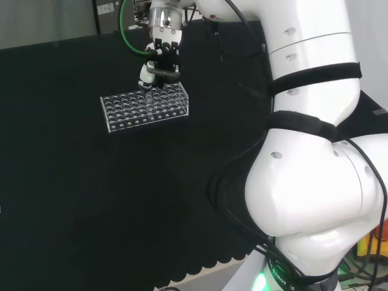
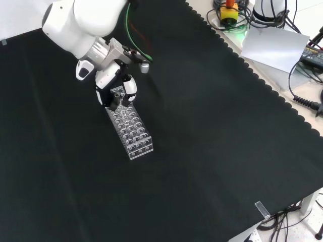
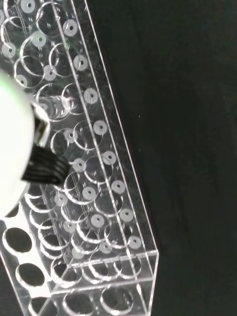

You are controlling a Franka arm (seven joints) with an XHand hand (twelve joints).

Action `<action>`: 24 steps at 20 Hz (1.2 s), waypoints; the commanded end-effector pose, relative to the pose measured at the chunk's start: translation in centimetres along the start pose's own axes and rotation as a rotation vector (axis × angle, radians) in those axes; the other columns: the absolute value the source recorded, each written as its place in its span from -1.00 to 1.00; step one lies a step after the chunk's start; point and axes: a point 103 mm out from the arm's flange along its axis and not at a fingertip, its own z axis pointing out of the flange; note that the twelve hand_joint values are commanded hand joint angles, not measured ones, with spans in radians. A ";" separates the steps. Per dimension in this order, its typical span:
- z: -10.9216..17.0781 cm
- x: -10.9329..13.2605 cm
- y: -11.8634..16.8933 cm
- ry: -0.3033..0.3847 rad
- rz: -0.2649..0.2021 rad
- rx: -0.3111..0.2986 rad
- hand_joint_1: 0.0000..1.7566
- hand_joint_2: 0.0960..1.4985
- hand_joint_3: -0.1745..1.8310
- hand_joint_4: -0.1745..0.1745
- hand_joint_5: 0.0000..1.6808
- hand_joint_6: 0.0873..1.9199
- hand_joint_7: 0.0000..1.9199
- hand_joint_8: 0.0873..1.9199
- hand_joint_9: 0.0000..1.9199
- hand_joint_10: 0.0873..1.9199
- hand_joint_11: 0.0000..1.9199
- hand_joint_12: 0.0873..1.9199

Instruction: Put the test tube back in the rack.

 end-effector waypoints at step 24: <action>-12.4 0.1 -8.5 0.006 -0.092 -0.090 0.32 -0.39 0.01 -0.84 -0.17 -0.19 -0.04 -0.13 0.00 -0.18 -0.44 0.48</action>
